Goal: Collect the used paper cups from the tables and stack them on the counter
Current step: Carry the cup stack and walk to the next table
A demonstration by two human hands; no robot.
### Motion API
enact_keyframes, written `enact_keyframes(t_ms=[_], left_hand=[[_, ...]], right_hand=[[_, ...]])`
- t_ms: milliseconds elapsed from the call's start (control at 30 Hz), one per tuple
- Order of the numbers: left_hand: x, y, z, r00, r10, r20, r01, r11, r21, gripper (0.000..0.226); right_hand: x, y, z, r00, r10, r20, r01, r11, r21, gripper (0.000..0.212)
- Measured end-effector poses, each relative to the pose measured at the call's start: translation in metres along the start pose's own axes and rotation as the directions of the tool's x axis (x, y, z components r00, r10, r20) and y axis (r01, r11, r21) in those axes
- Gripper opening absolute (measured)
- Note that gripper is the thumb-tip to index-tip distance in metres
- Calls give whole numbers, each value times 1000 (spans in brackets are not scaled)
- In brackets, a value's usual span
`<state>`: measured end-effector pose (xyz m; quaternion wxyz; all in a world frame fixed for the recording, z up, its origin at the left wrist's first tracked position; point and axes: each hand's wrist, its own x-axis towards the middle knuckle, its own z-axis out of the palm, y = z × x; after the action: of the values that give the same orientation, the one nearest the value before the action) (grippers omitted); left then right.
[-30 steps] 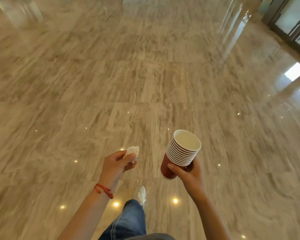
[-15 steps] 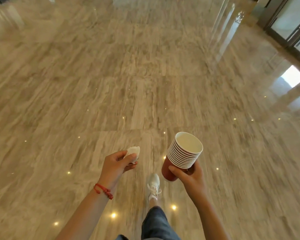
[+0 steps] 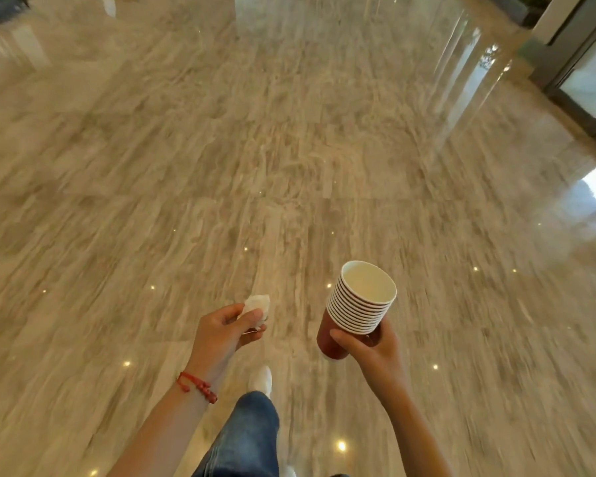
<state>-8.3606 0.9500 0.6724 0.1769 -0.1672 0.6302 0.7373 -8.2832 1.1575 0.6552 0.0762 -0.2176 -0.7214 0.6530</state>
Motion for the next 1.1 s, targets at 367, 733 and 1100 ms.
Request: enact_keyframes(t_ms=[367,733,1100], left_hand=[[273,134,70,1000,8,29,-9,1000,19,9],[499,234,152,999,-10,42,9,1000,23,7],[750,355,274,999,47,19,-47,999,3,6]], right_hand=[[284,-53,69,999,38,1,-38,999,17,47],[539,-88,92,997,56,-55,-56,998,2,53],[856,-160,98,999,33,0,-33,999,39,57]])
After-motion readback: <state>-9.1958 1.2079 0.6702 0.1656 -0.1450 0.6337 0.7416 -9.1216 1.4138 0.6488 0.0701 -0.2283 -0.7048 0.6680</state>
